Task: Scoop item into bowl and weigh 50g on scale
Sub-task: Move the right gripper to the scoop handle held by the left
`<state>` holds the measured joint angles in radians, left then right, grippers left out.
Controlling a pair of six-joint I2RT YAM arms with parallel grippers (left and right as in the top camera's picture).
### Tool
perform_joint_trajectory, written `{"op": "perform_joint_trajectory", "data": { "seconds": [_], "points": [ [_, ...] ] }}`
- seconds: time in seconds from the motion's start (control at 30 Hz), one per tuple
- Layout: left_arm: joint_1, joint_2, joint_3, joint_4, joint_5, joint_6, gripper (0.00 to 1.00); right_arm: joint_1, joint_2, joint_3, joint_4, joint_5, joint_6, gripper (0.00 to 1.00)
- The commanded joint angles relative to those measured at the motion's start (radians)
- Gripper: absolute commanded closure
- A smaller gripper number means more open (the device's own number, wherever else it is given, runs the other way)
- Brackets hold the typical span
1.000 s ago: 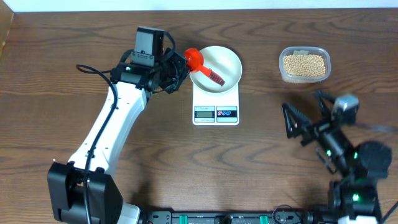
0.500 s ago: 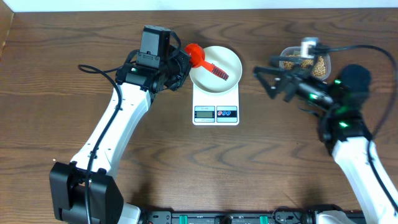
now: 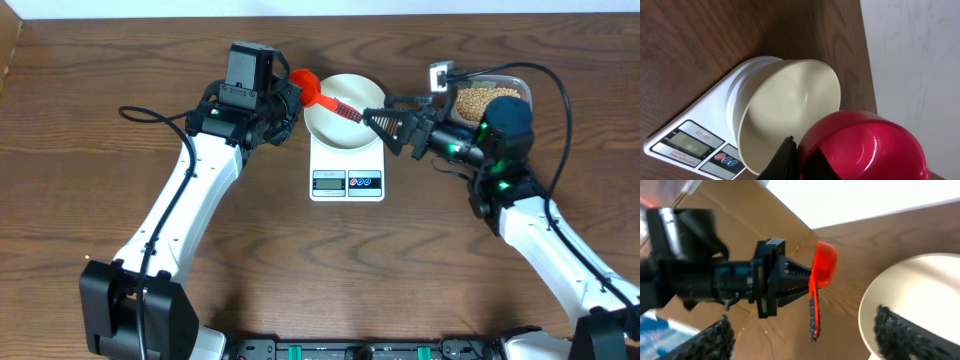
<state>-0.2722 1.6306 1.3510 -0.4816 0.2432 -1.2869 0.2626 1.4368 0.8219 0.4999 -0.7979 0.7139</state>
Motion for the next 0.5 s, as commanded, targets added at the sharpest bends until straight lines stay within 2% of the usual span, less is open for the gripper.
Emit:
{"op": "perform_joint_trajectory", "data": {
  "seconds": [0.0, 0.1, 0.3, 0.47],
  "points": [
    [-0.007, -0.002, 0.005, -0.009, -0.021, -0.017, 0.92, 0.038, 0.031, 0.021, 0.005, 0.057, 0.055, 0.29],
    [-0.022, 0.004, 0.005, -0.019, -0.020, -0.017, 0.93, 0.078, 0.043, 0.021, 0.000, 0.136, 0.048, 0.42],
    [-0.054, 0.005, 0.004, -0.052, -0.021, -0.016, 0.92, 0.164, 0.043, 0.021, -0.026, 0.291, 0.048, 0.53],
    [-0.055, 0.005, 0.003, -0.063, -0.020, -0.003, 0.93, 0.178, 0.043, 0.021, -0.034, 0.306, 0.048, 0.65]
  ]
}}
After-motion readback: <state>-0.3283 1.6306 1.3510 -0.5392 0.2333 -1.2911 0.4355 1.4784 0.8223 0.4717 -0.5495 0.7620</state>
